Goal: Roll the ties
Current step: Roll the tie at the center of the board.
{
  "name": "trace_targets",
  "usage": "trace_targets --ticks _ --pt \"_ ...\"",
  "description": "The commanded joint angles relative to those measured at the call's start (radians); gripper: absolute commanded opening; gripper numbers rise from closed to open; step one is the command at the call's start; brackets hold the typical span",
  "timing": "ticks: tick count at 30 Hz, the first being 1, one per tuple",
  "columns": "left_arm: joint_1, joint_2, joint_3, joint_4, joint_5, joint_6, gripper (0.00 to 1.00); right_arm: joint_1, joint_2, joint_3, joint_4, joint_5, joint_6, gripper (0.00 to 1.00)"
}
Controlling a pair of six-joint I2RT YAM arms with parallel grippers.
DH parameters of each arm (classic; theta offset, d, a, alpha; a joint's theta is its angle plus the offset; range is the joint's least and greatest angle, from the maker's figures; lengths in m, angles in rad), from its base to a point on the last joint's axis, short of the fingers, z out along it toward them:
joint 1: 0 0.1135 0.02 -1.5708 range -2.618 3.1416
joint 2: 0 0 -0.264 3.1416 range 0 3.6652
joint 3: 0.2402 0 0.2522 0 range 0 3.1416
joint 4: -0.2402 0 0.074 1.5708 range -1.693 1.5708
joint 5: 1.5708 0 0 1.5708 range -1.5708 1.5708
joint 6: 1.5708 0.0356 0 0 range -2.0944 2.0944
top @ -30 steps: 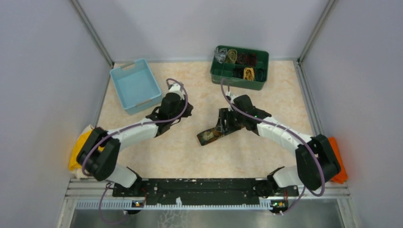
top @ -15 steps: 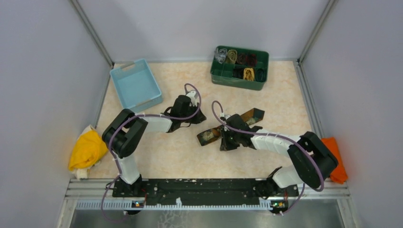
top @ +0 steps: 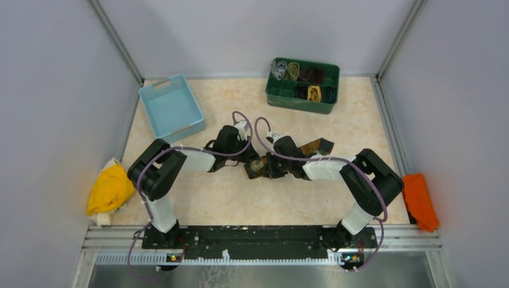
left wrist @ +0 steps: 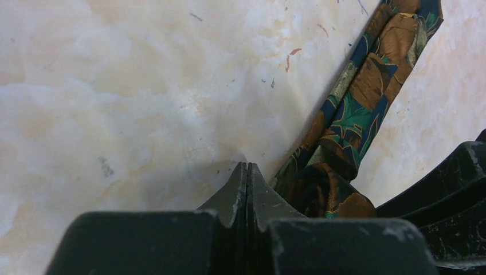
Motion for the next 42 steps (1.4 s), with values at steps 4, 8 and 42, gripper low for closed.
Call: trace_targets --ticks 4,8,42 --pt "0.027 -0.129 -0.075 -0.094 -0.143 0.068 0.00 0.070 0.106 0.089 -0.057 0.030 -0.044 0.00" --pt "0.068 -0.167 -0.104 -0.139 -0.169 0.090 0.00 0.100 0.132 0.128 -0.070 0.031 -0.043 0.00" --pt "0.067 0.046 0.008 0.099 0.259 0.011 0.00 -0.096 0.225 0.246 -0.362 0.352 -0.068 0.00"
